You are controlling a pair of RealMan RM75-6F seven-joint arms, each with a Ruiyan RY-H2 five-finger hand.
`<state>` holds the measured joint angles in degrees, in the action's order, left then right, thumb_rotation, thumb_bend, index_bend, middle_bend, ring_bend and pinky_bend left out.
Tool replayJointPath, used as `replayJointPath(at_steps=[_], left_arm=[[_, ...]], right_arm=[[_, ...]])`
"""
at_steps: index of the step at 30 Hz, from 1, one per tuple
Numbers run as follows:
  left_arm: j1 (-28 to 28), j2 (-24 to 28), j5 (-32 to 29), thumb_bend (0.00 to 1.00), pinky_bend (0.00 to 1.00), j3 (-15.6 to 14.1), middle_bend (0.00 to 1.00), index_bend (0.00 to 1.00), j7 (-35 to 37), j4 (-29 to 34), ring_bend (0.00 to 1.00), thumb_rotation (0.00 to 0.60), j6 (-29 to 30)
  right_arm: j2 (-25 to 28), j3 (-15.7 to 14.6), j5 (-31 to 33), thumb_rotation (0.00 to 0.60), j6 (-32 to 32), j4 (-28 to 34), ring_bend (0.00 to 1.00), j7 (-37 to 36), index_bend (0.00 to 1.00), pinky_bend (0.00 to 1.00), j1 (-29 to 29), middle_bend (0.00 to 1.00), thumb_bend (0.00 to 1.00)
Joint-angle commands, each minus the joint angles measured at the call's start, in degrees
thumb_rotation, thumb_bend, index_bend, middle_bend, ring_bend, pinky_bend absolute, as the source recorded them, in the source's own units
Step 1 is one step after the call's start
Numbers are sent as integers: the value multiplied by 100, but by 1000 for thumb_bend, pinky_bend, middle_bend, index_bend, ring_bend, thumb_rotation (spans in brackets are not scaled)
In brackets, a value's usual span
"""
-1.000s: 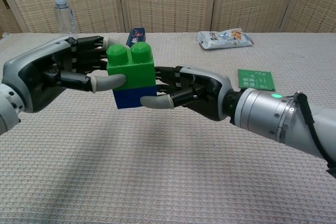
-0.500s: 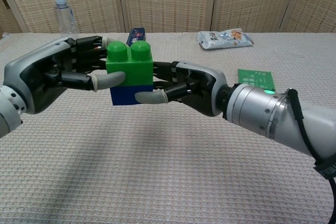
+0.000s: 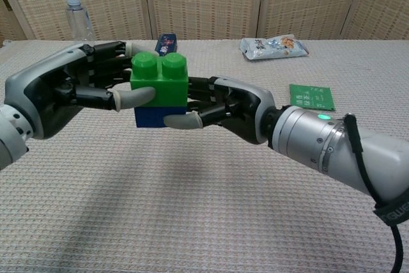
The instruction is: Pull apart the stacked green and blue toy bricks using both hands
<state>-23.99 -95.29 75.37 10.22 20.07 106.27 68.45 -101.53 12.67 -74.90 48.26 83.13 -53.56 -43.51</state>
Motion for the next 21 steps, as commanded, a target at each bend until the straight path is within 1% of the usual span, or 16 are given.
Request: replayJointPath(at_steps=[1, 10, 21], left_arm=[[-4, -7, 20, 469, 43, 6, 860, 691, 12, 18, 348, 600, 6], [7, 7, 49, 469, 43, 21, 860, 690, 51, 81, 348, 600, 40], [-57, 21, 129, 469, 43, 197, 860, 690, 51, 211, 348, 600, 124]], right_arm=[[-41, 13, 25, 600, -25, -23, 239, 73, 812, 186, 14, 230, 361], [-146, 41, 94, 600, -135, -134, 239, 258, 821, 186, 41, 236, 361], [-228, 44, 94, 600, -241, -243, 240, 348, 828, 186, 106, 236, 360]])
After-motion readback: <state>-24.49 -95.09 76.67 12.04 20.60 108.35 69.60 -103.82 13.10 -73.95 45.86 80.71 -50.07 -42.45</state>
